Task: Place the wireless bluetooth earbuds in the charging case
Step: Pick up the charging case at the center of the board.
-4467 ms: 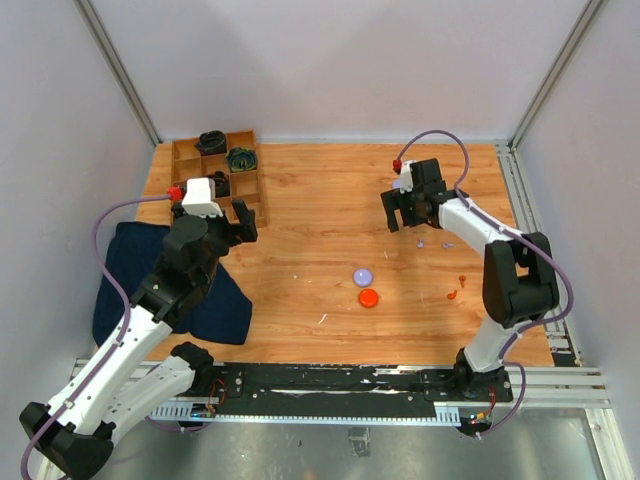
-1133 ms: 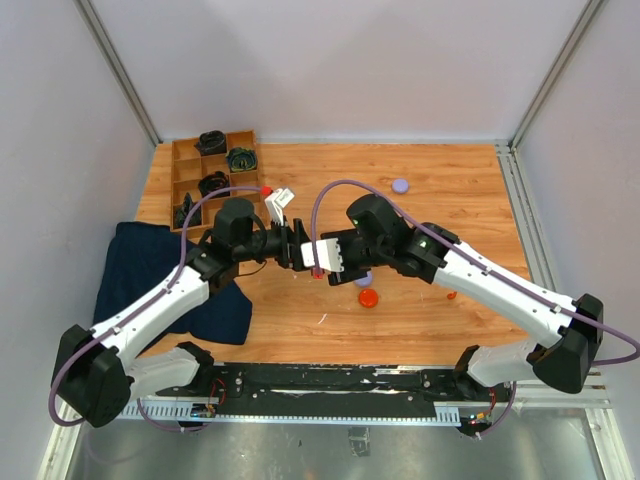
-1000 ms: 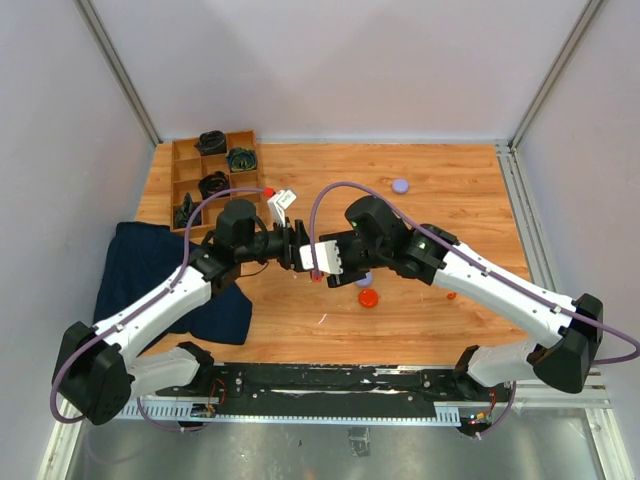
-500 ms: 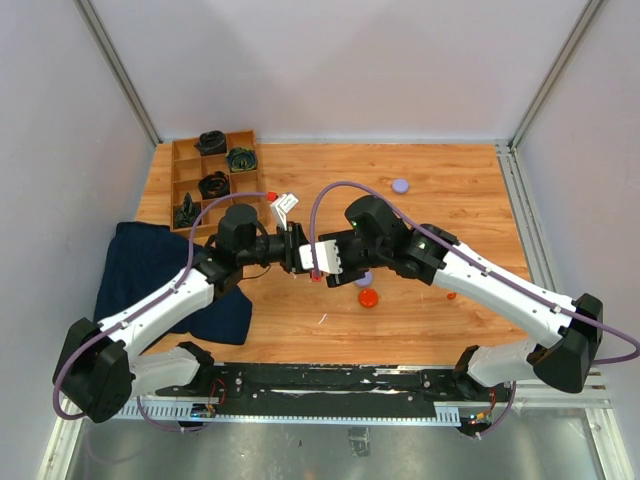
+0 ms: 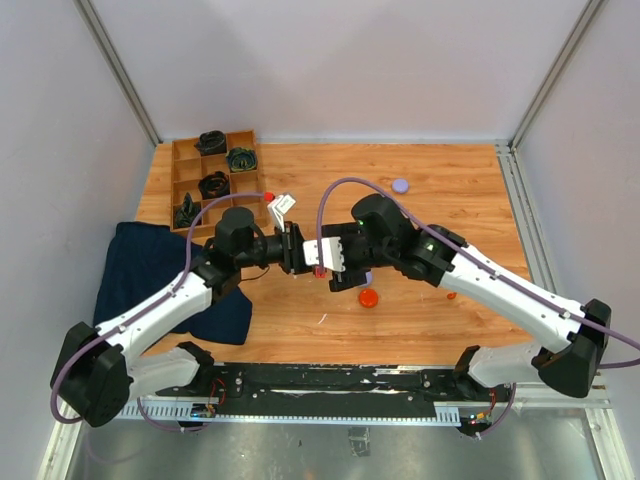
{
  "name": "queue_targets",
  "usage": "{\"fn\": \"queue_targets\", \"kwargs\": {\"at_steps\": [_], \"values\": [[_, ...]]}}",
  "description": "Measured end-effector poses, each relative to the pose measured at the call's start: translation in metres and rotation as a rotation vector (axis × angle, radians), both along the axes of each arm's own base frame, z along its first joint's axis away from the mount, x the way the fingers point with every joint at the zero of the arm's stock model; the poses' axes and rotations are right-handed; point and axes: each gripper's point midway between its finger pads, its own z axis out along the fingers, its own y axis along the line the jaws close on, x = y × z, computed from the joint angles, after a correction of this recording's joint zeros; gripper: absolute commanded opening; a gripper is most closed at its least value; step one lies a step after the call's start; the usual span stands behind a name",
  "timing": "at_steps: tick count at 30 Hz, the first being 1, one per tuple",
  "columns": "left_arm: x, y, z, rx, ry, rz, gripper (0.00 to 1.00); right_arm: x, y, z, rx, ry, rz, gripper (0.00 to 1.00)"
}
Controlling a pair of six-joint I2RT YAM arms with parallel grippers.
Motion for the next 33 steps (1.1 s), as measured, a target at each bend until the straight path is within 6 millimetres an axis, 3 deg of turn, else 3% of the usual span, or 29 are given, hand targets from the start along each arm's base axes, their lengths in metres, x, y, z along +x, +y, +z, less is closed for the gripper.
{"fn": "queue_targets", "kwargs": {"at_steps": [4,13,24,28,33], "values": [[0.0,0.005,0.003,-0.013,-0.059,0.027,0.14,-0.002,-0.007,0.011,0.068,0.067,-0.04,0.82],[0.005,0.014,0.012,-0.086,-0.199,0.104,0.14,0.001,-0.024,0.03,0.312,0.322,-0.208,0.82],[0.005,0.025,0.053,-0.258,-0.338,0.194,0.14,0.001,-0.003,0.013,0.695,0.705,-0.396,0.73],[0.002,0.029,0.06,-0.311,-0.347,0.216,0.14,0.004,0.002,0.022,0.848,0.761,-0.403,0.71],[0.0,0.034,0.071,-0.364,-0.349,0.243,0.15,0.005,0.008,0.051,1.029,0.811,-0.347,0.68]]}}
